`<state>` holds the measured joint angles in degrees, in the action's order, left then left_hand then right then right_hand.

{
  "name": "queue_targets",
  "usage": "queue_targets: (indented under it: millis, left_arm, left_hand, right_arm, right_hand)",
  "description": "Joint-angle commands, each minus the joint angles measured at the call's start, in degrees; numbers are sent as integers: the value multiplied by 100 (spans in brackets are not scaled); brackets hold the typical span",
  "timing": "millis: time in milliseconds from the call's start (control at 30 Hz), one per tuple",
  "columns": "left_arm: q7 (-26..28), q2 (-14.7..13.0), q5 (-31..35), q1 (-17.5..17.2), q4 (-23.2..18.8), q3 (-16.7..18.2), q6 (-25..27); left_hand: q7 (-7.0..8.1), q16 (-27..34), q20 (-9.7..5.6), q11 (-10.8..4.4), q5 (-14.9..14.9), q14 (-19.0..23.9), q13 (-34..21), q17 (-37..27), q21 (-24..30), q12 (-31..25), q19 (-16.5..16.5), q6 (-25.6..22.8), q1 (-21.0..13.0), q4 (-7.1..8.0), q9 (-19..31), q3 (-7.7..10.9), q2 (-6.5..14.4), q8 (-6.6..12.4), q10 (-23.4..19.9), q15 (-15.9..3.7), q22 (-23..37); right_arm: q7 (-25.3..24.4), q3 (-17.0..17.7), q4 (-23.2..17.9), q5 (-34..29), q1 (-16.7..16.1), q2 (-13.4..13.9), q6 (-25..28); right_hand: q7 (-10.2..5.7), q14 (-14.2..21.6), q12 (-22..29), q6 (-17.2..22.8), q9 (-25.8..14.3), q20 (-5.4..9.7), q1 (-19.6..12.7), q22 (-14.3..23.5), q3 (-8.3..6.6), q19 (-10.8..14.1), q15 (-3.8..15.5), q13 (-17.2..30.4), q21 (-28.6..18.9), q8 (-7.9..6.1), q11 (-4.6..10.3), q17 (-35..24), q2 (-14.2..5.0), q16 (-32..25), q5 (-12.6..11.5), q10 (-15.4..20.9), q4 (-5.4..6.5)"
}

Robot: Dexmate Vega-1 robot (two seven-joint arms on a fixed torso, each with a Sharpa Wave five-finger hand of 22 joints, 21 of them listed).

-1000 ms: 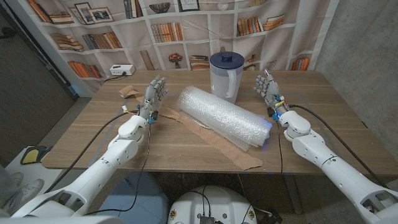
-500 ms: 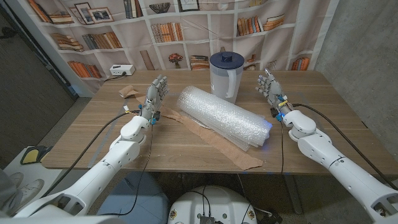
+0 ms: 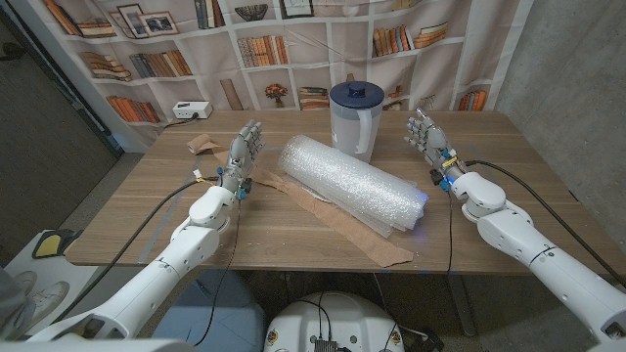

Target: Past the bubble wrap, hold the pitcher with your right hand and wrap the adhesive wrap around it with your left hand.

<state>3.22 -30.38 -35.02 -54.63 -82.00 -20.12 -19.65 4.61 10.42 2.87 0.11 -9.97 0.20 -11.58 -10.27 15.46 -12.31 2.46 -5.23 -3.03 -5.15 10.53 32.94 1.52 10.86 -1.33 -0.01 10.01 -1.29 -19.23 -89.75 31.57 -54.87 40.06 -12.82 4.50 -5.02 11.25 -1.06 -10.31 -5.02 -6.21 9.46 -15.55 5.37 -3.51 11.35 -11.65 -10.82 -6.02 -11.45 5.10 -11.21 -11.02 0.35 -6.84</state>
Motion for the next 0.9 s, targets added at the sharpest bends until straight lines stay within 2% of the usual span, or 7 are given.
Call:
queue_targets:
  millis: [33,200,500,633,900]
  left_arm:
    - [176,-25,42,-185,-217,14,51]
    - [244,-26,89,-202,-252,14,61]
    - [356,-33,174,-190,-264,-5,141]
    - [368,-11,199,-159,-234,-21,138]
    - [356,15,199,-103,-202,-55,187]
  left_hand:
    - [-13,32,-2,-19,-21,19,-22,-7,-17,-32,46,-66,-52,-1,13,-1,24,29,-46,42,12]
    - [-8,31,-1,-16,-22,17,-22,-7,-25,-32,49,-65,-53,-3,13,-3,25,27,-46,36,12]
    - [-9,33,-1,-27,-22,22,-22,-7,-46,-33,58,-68,-52,-7,13,-9,28,24,-49,38,13]
    - [-9,32,-2,-24,-22,22,-21,-7,-53,-33,61,-63,-53,-8,13,-10,30,21,-50,34,13]
    - [-5,32,-3,-25,-22,22,-21,-6,-66,-34,67,-61,-55,-12,13,-13,33,18,-51,40,14]
  right_arm:
    - [-167,88,-402,-131,-190,255,196]
    - [-328,139,-499,-241,-321,258,94]
    - [-560,217,-791,-383,-503,390,282]
    - [-627,237,-873,-403,-551,413,365]
    - [-830,283,-1173,-538,-650,505,593]
  right_hand:
    - [18,-59,-13,-63,-30,-28,-102,32,-1,-3,-25,13,22,10,-13,-15,20,17,-27,-42,-48]
    - [17,-58,-3,-64,-30,-34,-127,33,-1,2,-31,13,25,4,-11,-14,29,12,-28,-31,-63]
    - [21,-36,14,-5,-31,-76,-218,33,-17,67,12,13,15,-33,14,-10,32,-5,-31,-9,-107]
    - [36,-191,-37,-117,-31,-100,-340,34,-43,-8,-17,16,59,-4,-4,-8,24,36,-33,-188,-154]
    - [30,-226,-37,-130,-32,-107,-389,35,-56,-22,-26,16,66,-7,-6,-10,14,37,-33,-222,-167]
